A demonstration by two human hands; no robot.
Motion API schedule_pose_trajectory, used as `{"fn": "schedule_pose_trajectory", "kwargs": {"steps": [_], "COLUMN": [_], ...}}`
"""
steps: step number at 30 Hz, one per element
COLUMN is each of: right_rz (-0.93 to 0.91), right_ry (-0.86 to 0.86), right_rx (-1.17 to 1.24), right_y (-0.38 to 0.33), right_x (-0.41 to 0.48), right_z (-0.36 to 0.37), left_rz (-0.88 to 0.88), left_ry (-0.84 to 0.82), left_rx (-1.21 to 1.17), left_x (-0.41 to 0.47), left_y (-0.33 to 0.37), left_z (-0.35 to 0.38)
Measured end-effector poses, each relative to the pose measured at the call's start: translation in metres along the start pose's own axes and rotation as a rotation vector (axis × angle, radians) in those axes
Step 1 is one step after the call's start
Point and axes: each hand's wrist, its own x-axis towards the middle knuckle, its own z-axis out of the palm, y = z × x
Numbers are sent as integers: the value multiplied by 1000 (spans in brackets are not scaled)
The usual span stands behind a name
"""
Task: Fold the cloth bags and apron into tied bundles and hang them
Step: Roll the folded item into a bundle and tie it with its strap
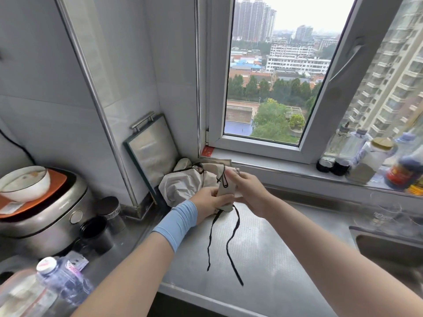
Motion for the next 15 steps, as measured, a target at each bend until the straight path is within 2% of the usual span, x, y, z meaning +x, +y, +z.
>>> {"fn": "schedule_pose_trajectory", "kwargs": {"steps": [2, 4, 7, 9, 11, 13, 15], "right_rz": [145, 218, 204, 172, 77, -61, -248], "right_ry": [-209, -311, -319, -251, -204, -244, -261], "right_rx": [-84, -194, -261, -420, -727, -1128, -1482], "right_y": [2, 7, 6, -3, -17, -31, -45], "right_x": [-9, -15, -15, -16, -17, -19, -20], "right_z": [-3, -10, -24, -32, -35, -33, -27], "left_rz": [-26, -57, -88, -102, -99, -75, -47], "left_ry": [63, 68, 6, -10, 9, 7, -48], "left_rx": [-112, -161, -218, -286, -153, 156, 368], "left_x": [2, 4, 5, 6, 6, 6, 5], "left_y": [-1, -2, 1, 1, 4, 7, 10], "left_z": [-2, -8, -17, -23, -28, -30, -24]}}
